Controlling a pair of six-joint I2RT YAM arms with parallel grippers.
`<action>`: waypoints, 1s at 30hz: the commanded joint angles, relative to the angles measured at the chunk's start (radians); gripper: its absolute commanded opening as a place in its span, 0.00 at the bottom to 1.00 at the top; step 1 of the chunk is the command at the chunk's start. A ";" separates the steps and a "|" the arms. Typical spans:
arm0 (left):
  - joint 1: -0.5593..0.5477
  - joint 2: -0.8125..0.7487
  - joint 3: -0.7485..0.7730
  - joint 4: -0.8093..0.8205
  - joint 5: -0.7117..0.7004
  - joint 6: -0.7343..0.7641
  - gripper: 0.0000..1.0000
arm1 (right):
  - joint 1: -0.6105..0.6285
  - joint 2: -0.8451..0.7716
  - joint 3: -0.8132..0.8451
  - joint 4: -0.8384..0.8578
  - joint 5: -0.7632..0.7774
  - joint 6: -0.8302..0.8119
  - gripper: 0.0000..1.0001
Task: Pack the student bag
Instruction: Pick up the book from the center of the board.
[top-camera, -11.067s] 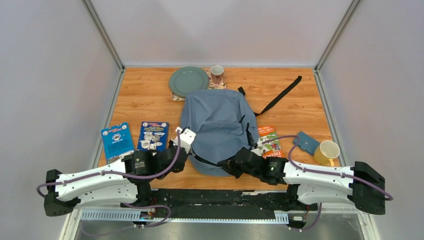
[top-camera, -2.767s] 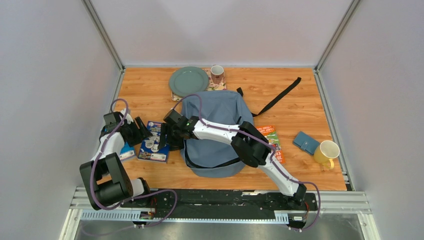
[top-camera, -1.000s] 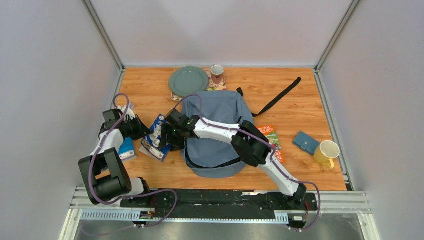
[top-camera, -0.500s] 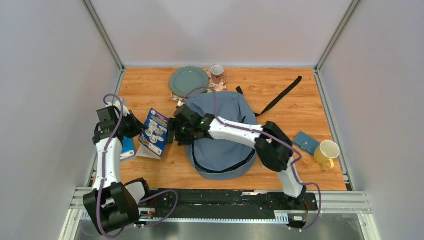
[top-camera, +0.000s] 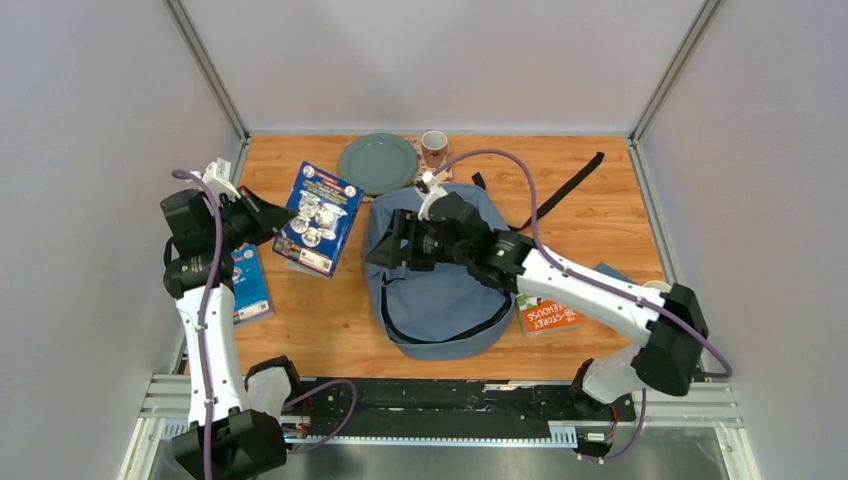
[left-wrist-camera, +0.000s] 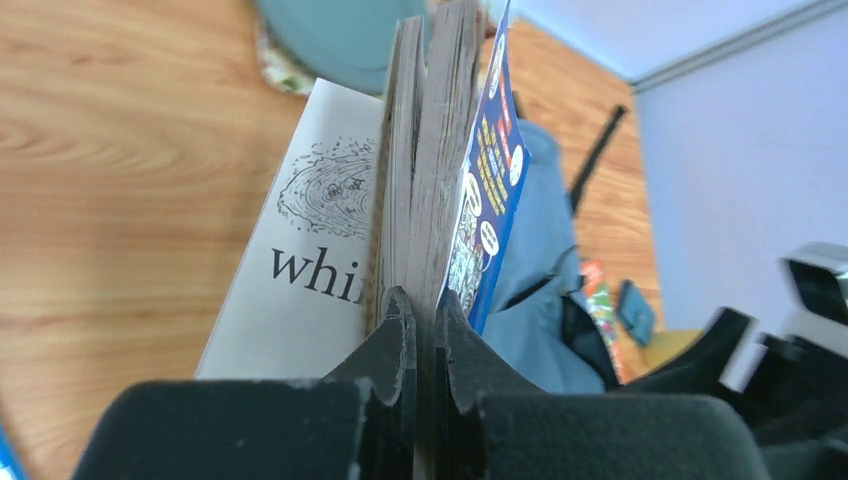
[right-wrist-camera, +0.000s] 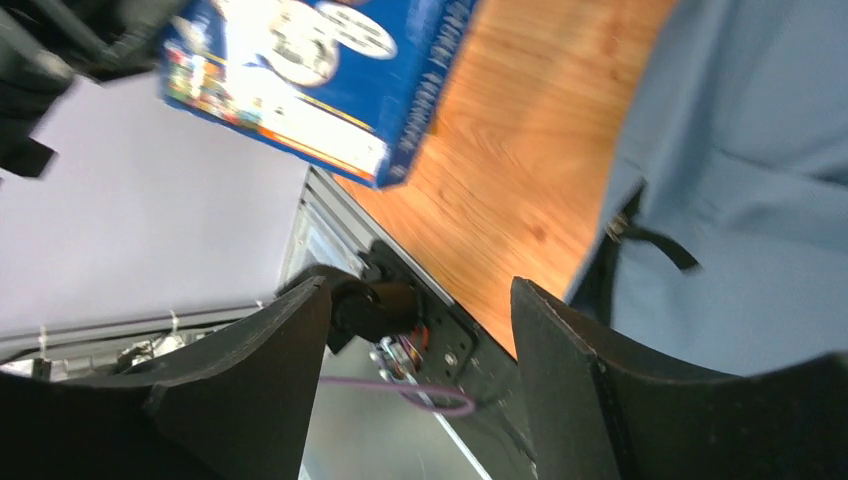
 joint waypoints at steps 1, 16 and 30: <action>-0.002 -0.037 0.037 0.213 0.337 -0.214 0.00 | -0.022 -0.199 -0.147 0.021 0.042 -0.006 0.70; -0.385 -0.072 -0.137 0.714 0.281 -0.537 0.00 | -0.030 -0.613 -0.504 0.153 0.090 0.091 0.71; -0.617 -0.098 -0.266 0.812 0.207 -0.591 0.00 | -0.028 -0.576 -0.567 0.337 0.087 0.151 0.71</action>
